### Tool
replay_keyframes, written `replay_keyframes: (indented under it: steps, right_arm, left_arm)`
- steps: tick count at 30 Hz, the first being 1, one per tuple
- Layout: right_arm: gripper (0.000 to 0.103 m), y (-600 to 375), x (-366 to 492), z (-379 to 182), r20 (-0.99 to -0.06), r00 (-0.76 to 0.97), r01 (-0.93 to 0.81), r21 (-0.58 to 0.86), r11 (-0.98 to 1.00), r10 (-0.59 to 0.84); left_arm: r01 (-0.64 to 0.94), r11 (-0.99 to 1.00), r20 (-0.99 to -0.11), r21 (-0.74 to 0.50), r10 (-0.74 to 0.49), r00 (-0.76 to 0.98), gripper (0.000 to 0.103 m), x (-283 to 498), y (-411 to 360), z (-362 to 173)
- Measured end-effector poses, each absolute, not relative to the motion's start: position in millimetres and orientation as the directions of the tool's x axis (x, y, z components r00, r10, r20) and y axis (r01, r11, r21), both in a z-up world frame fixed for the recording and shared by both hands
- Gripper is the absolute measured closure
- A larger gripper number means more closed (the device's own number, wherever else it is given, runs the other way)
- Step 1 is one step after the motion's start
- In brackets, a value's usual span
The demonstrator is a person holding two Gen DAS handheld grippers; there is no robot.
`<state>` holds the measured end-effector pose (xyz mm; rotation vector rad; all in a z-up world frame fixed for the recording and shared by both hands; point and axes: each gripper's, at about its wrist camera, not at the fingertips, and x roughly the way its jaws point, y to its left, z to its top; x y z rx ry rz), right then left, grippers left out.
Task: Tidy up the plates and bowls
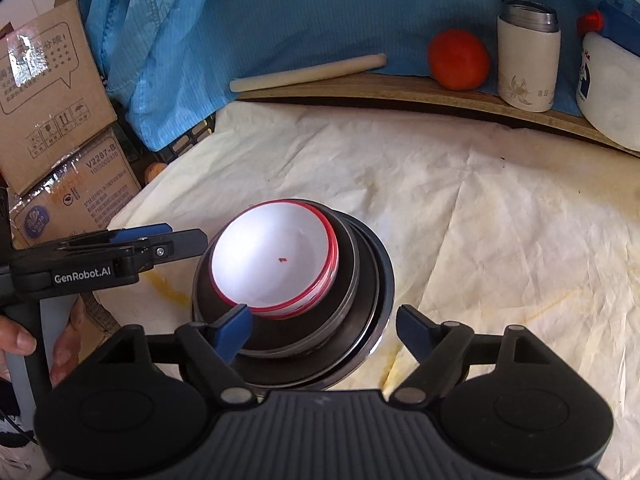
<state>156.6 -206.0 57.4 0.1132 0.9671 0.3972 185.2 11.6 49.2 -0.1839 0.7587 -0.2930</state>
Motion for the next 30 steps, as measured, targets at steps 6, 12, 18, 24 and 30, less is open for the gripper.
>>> replay_keyframes:
  steps: [6,12,18,24,30]
  right_arm:
    - [0.010,-210,149,58,-0.733,0.550,-0.279,0.291,0.915,0.400]
    - [0.003,-211,133,61,-0.645,0.643,-0.303,0.281,0.911,0.413]
    - [0.000,-211,118,63,-0.577,0.710,-0.317,0.249,0.915,0.403]
    - [0.000,-213,107,66,-0.538,0.747,-0.322,0.219,0.921,0.389]
    - [0.000,-210,97,67,-0.519,0.765,-0.335,0.187,0.924,0.382]
  left_arm:
    - [0.185,0.947,-0.623,-0.262,-0.313,0.717,0.021,177,13,50]
    - [0.192,0.953,-0.579,-0.234,-0.295,0.760,0.010,165,15,53]
    - [0.197,0.958,-0.543,-0.210,-0.282,0.791,0.006,151,14,53]
    - [0.207,0.958,-0.524,-0.198,-0.282,0.804,0.004,141,11,55]
    - [0.211,0.961,-0.495,-0.179,-0.273,0.825,0.002,131,9,57]
